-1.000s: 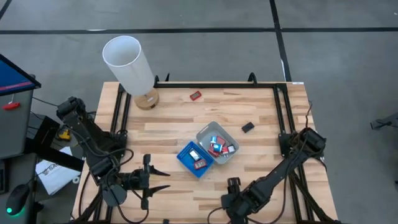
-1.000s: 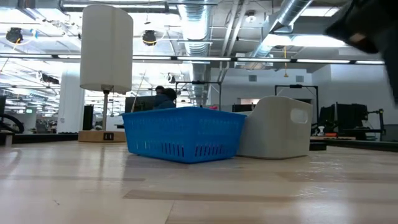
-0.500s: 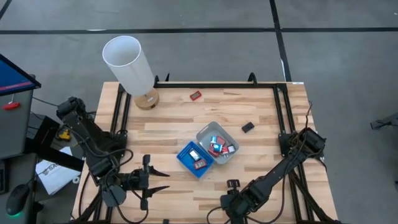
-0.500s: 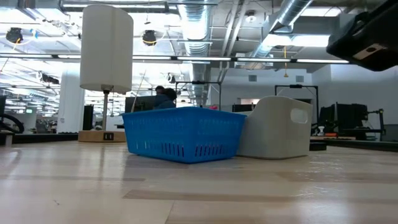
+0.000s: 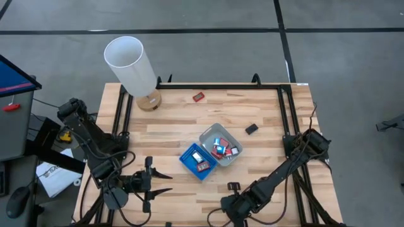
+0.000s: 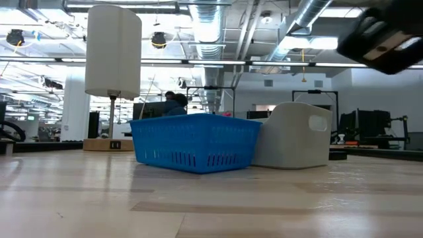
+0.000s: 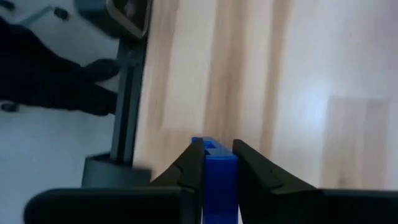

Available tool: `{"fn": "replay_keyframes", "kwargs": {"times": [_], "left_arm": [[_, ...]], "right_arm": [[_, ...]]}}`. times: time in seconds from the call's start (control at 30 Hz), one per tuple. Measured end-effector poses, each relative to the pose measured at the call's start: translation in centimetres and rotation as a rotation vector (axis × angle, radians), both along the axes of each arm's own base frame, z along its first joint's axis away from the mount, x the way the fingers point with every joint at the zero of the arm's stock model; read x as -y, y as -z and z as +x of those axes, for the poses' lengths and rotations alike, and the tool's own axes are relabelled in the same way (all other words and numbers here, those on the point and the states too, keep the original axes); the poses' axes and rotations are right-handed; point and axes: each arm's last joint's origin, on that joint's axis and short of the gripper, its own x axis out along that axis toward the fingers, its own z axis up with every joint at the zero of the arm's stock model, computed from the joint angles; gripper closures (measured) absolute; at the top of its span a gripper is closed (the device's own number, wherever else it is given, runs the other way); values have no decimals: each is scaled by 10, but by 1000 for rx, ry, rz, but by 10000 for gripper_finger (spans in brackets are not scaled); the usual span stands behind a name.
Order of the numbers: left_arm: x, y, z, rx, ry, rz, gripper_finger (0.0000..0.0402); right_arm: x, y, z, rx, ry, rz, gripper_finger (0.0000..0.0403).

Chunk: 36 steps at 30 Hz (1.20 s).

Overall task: Pick & Place Office items
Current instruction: Put the blue digital timer into the blue bin

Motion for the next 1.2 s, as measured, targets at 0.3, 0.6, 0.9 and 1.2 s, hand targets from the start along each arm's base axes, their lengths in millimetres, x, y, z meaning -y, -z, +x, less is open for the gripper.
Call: {"fn": "replay_keyframes", "kwargs": {"times": [0.3, 0.6, 0.9, 1.2], "left_arm": [[-4, 16, -14, -129, -60, -113, 254], [7, 32, -56, -270, -89, -302, 272], [9, 93, -73, -266, -156, -546, 279], [-1, 109, -49, -151, -188, -548, 281]], "right_arm": [[46, -38, 58, 178, 26, -83, 345], [101, -75, 100, 312, -28, -187, 346], [153, -78, 115, 268, 18, -220, 346], [166, -72, 115, 224, -67, -200, 343]]}}
